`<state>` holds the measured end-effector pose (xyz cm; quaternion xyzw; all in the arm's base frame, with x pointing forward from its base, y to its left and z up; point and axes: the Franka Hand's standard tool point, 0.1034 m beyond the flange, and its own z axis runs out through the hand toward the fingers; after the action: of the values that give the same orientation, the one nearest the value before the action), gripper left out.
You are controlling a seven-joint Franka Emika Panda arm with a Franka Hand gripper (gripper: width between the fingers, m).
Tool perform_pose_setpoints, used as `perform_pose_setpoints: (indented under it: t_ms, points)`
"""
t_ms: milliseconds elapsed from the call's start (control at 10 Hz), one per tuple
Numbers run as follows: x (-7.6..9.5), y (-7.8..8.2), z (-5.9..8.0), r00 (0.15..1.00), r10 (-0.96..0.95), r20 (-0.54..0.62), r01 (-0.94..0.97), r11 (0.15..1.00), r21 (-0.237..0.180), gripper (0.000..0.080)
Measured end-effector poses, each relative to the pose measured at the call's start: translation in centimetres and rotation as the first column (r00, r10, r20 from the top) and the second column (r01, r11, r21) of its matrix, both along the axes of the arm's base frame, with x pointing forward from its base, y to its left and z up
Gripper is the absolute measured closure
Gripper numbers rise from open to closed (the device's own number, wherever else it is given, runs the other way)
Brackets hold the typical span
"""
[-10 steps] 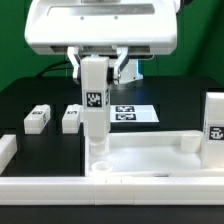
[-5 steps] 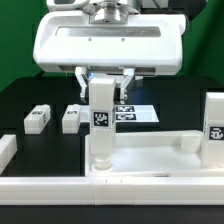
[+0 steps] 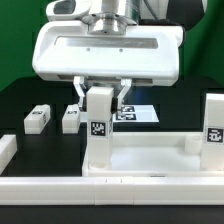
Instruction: Assemble desk
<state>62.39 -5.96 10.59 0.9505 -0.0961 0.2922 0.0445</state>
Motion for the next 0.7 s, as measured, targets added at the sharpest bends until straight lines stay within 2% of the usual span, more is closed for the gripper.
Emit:
perform_pose_setpoints:
  t_ms: [400, 500, 600, 700]
  points:
    - [0.09, -0.02, -0.08, 1.000, 0.000, 0.008, 0.000, 1.000, -0.005, 0.0508]
    - [0.08, -0.02, -0.09, 1.000, 0.000, 0.008, 0.000, 1.000, -0.005, 0.0426]
    - [0.08, -0.02, -0.09, 1.000, 0.000, 0.008, 0.000, 1.000, -0.005, 0.0245]
    - [0.08, -0.02, -0.09, 1.000, 0.000, 0.008, 0.000, 1.000, -0.005, 0.0245]
